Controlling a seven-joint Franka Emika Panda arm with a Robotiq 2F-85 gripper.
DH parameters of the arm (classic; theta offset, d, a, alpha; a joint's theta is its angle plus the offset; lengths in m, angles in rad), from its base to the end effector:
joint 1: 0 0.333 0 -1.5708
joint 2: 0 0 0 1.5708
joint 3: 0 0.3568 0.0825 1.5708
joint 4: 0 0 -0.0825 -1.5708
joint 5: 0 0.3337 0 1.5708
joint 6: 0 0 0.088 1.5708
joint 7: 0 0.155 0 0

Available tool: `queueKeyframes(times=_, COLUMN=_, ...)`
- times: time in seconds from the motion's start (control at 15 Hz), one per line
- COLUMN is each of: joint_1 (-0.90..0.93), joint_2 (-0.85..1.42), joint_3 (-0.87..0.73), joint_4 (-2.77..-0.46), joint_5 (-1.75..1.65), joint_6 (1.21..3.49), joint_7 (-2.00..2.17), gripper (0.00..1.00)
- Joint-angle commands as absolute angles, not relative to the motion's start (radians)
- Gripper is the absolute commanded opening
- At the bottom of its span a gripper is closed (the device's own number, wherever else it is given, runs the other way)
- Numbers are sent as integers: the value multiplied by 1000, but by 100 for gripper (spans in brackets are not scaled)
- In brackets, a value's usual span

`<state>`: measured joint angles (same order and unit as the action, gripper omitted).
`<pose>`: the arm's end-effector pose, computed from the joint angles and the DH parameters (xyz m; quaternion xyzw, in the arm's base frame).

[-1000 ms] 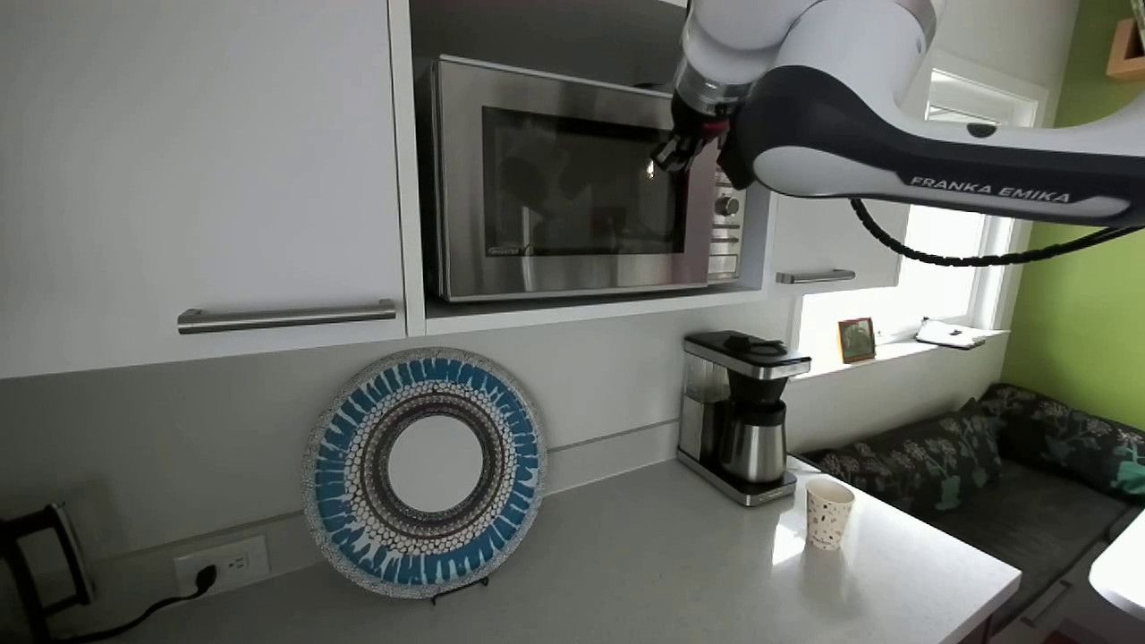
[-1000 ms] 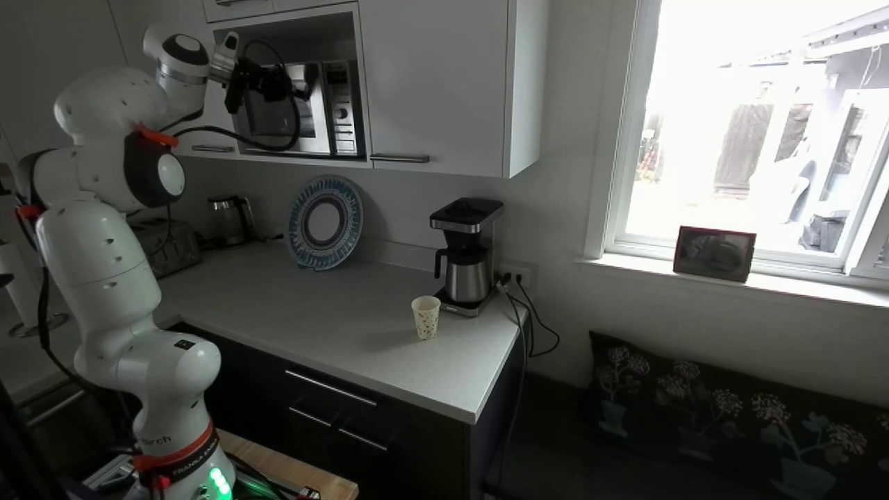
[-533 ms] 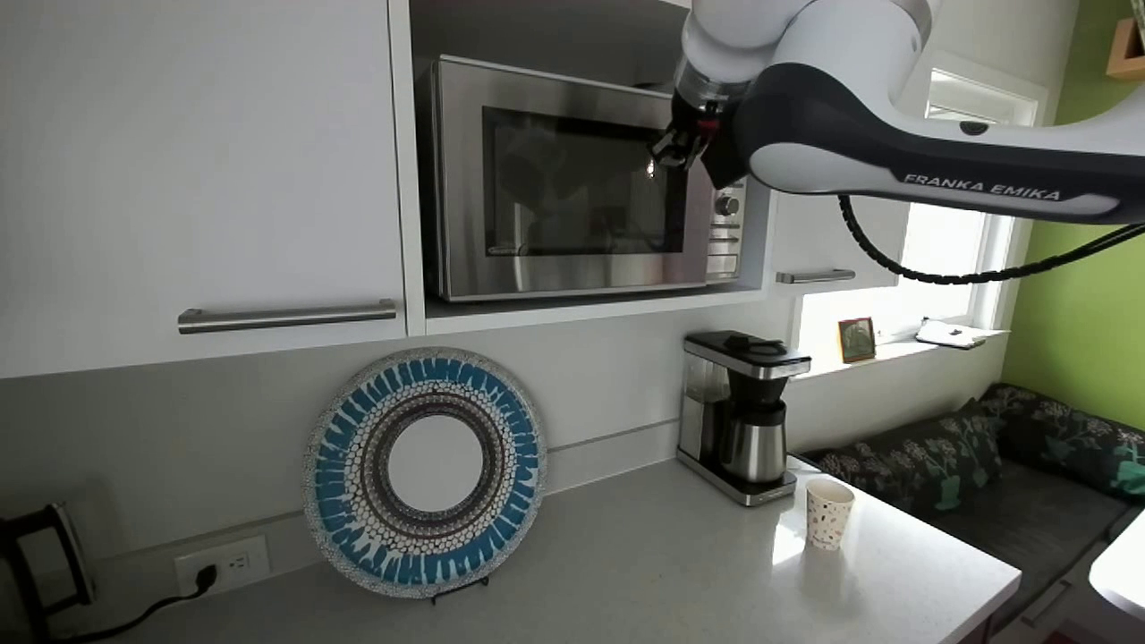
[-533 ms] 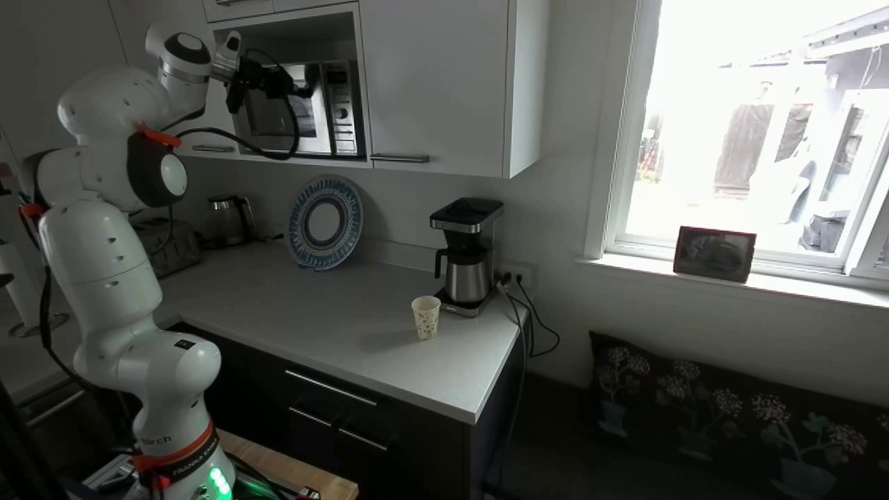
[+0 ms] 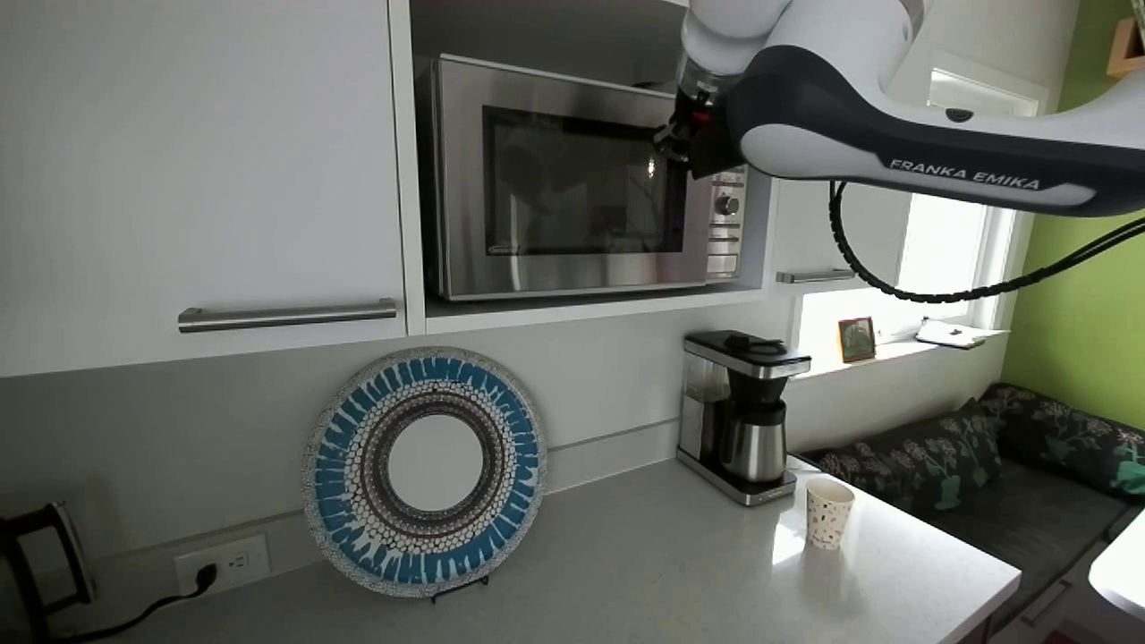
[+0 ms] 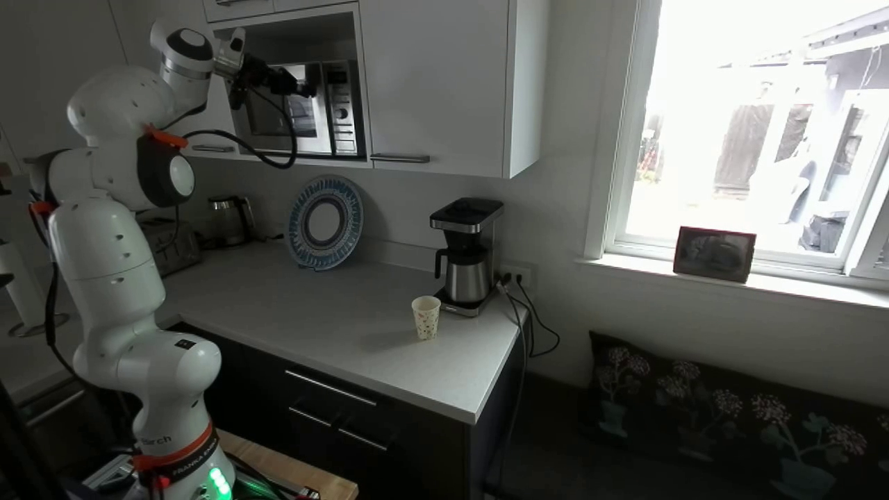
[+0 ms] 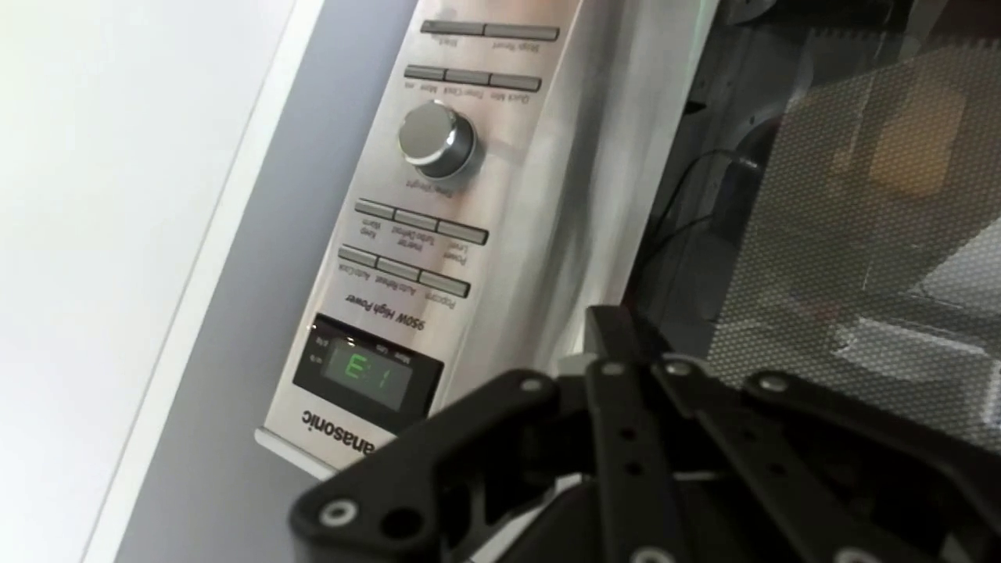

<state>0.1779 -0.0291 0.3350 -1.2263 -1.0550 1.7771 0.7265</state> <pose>0.4792 0.1422 0.8726 0.8168 -0.1283 0.4944 0.2684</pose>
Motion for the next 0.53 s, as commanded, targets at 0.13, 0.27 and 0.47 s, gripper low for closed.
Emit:
queueKeyframes(times=0.13, joint_1=153, joint_2=71, joint_3=312, joint_4=-1132, joint_5=-1042, joint_6=1830, joint_7=835, gripper=0)
queueKeyframes(times=0.27, joint_1=145, joint_2=81, joint_3=303, joint_4=-1134, joint_5=-1040, joint_6=1900, joint_7=840, gripper=0)
queueKeyframes(times=0.47, joint_1=150, joint_2=77, joint_3=310, joint_4=-1122, joint_5=-1014, joint_6=1869, joint_7=820, gripper=0)
